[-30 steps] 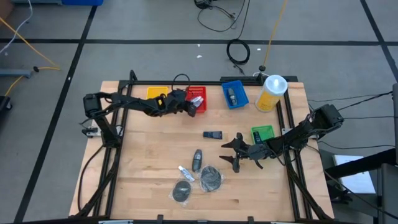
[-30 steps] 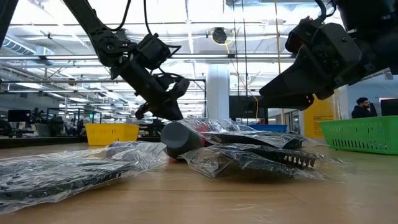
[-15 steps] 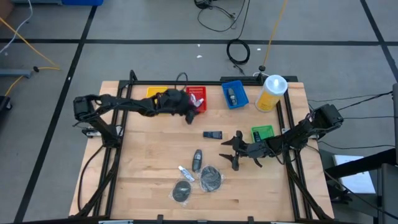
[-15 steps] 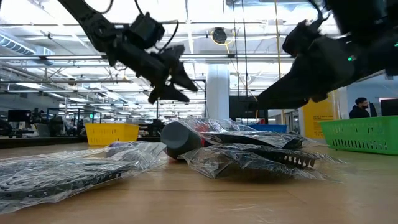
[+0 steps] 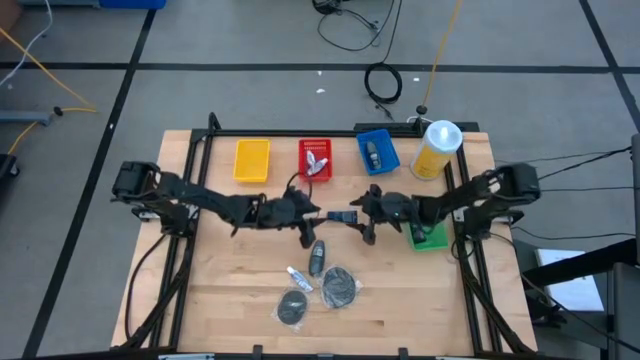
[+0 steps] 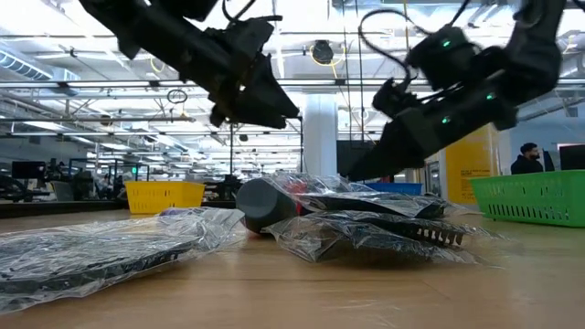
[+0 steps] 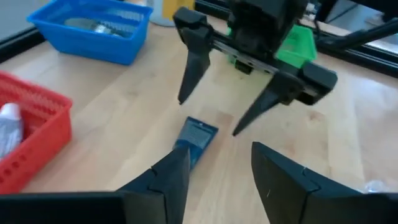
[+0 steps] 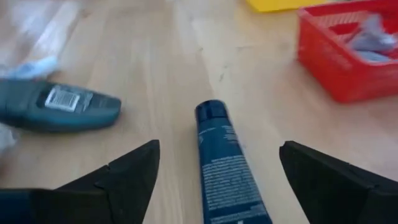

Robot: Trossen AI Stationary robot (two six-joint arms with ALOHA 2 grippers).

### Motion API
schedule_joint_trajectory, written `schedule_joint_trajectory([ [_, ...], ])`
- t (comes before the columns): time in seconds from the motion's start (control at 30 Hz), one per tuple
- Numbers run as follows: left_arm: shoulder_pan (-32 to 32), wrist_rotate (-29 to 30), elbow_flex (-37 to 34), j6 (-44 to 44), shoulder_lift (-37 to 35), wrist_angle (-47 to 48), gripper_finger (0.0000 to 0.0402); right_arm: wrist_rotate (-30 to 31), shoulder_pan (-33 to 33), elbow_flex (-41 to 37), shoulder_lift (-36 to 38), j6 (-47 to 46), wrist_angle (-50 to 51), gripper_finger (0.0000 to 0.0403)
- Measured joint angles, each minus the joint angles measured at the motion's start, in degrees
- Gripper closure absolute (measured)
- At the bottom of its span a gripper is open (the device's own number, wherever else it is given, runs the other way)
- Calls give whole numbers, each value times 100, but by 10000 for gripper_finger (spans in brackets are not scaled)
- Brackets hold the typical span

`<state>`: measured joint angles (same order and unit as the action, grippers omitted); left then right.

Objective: Pick & Place Travel size toiletries
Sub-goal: Put the blue shave cream into the green bin

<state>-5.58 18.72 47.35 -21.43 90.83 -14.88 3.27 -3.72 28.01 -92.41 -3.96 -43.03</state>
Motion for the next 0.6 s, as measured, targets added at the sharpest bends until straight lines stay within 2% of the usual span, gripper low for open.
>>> schedule_joint_trajectory([
  [0.1,-144,380,-153,-188,0,-135,242,-347,-176,295,-520,389,-22,74],
  [0.2,-177,429,-432,-436,0,-371,244,-626,-296,611,-1020,632,-35,74],
  [0.37,-153,475,-941,-613,2,-1159,245,-731,-432,991,-1607,728,-58,85],
  [0.47,-155,487,-1094,-609,4,-1479,245,-966,-517,1122,-1798,769,-123,102],
  [0.6,-164,485,-1121,-554,4,-1530,245,-923,-532,1121,-1884,691,-117,146],
])
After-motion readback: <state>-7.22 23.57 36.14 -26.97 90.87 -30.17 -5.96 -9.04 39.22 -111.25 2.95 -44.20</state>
